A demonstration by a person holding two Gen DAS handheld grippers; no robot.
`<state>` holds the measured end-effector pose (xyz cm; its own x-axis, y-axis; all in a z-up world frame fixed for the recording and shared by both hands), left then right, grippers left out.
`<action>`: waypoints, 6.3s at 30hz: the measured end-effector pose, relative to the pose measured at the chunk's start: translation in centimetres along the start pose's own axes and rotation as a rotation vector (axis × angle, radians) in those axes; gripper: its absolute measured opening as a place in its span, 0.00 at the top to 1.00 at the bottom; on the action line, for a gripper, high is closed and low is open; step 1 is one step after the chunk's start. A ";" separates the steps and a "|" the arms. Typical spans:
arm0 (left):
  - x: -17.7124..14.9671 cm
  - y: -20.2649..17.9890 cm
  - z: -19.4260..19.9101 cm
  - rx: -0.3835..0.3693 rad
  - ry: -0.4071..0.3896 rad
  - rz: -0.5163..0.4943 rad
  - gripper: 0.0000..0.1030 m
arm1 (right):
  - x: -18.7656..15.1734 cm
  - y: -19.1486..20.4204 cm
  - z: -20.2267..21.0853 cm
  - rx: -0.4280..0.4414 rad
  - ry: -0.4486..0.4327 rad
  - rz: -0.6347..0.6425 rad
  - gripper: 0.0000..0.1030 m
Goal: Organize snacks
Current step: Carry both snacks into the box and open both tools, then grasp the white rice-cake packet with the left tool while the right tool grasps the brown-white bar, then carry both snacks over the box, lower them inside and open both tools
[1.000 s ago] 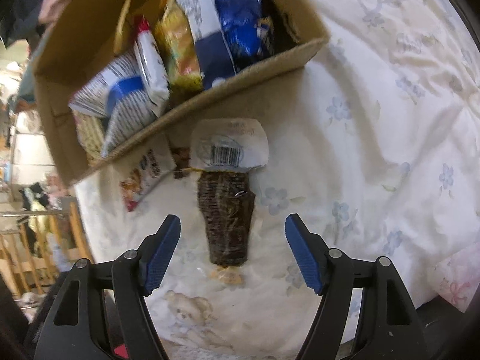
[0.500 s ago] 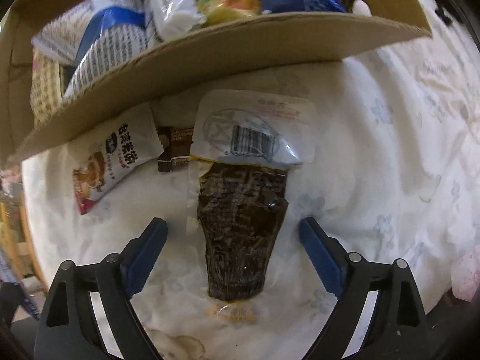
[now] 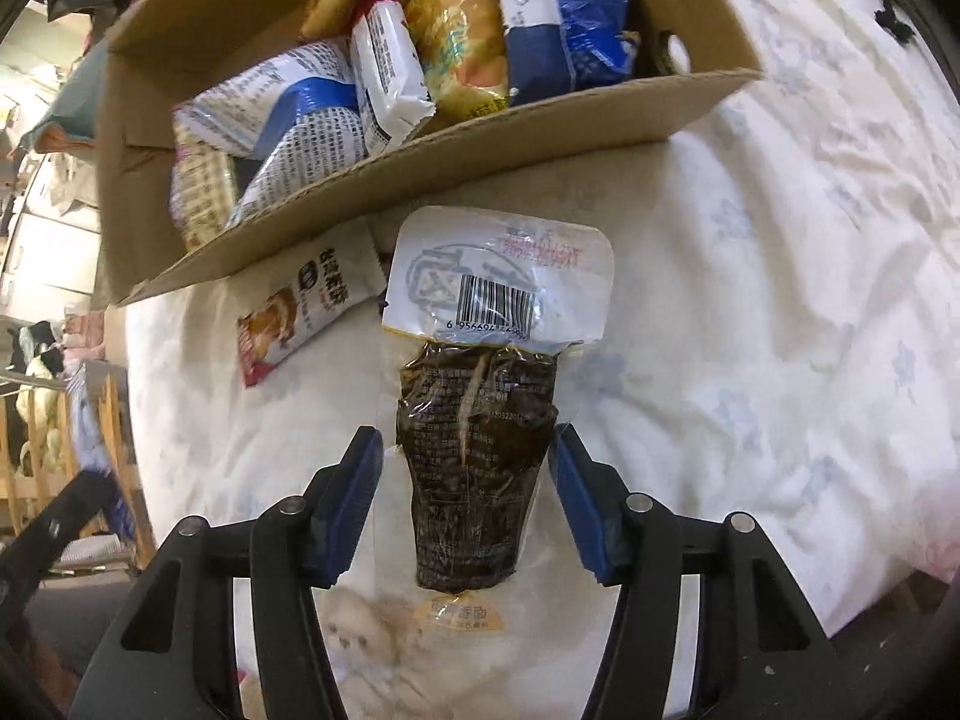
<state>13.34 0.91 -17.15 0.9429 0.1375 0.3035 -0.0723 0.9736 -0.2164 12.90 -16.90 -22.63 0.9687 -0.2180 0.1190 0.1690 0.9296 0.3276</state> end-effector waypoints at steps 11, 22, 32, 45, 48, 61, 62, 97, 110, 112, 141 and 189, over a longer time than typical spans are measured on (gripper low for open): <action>-0.2 1.1 -0.3 0.055 -0.012 -0.001 0.90 | -2.1 -1.3 2.3 0.039 -0.033 -0.005 0.42; 0.3 1.1 2.7 0.043 -0.123 -0.001 0.90 | -1.0 -0.2 3.8 0.136 -0.094 0.047 0.42; 4.7 -2.4 8.4 0.008 -0.248 -0.080 0.90 | 3.1 1.7 9.5 0.195 -0.193 0.095 0.42; 11.9 -5.9 6.2 0.045 -0.274 -0.204 0.90 | 11.0 3.5 10.8 0.207 -0.280 0.122 0.41; 13.3 -6.2 4.4 0.031 -0.260 -0.197 0.90 | 12.3 3.9 8.8 0.206 -0.272 0.140 0.42; 15.7 -5.2 0.3 -0.045 -0.321 -0.150 0.90 | 15.9 3.7 6.3 0.159 -0.364 0.151 0.41; 15.7 -5.3 0.2 -0.050 -0.318 -0.148 0.90 | 16.0 3.6 6.3 0.152 -0.371 0.152 0.41; 14.2 -5.4 -0.5 -0.020 -0.262 -0.178 0.27 | 17.4 2.4 7.9 0.133 -0.474 0.111 0.00; 13.2 -1.0 2.9 0.027 -0.313 -0.054 0.27 | 16.2 -3.3 12.0 0.240 -0.461 -0.105 0.00; 12.7 -0.5 3.4 0.047 -0.319 -0.054 0.27 | 15.3 -4.6 11.9 0.260 -0.434 -0.158 0.00; 3.2 -8.6 -12.9 0.098 0.117 -0.626 0.36 | 8.7 -6.9 2.9 0.098 -0.121 -0.155 0.00; 1.1 -2.0 -1.8 0.011 0.037 -0.127 0.71 | 8.5 0.0 -8.7 -0.240 -0.088 0.124 0.00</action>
<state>15.06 -1.25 -18.03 0.9561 0.0066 0.2929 0.0448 0.9847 -0.1682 22.71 -16.20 -29.79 0.9669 -0.1138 0.2284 0.0990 0.9922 0.0755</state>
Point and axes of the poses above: each gripper's, at about its wrist camera, not at the fingertips, and z roughly against the way its jaws point, y to its left, x to its top, the point moved 9 cm from there along -z, roughly the way its jaws point, and after that the axes turned 4 degrees about -z, right-handed, at the moved point
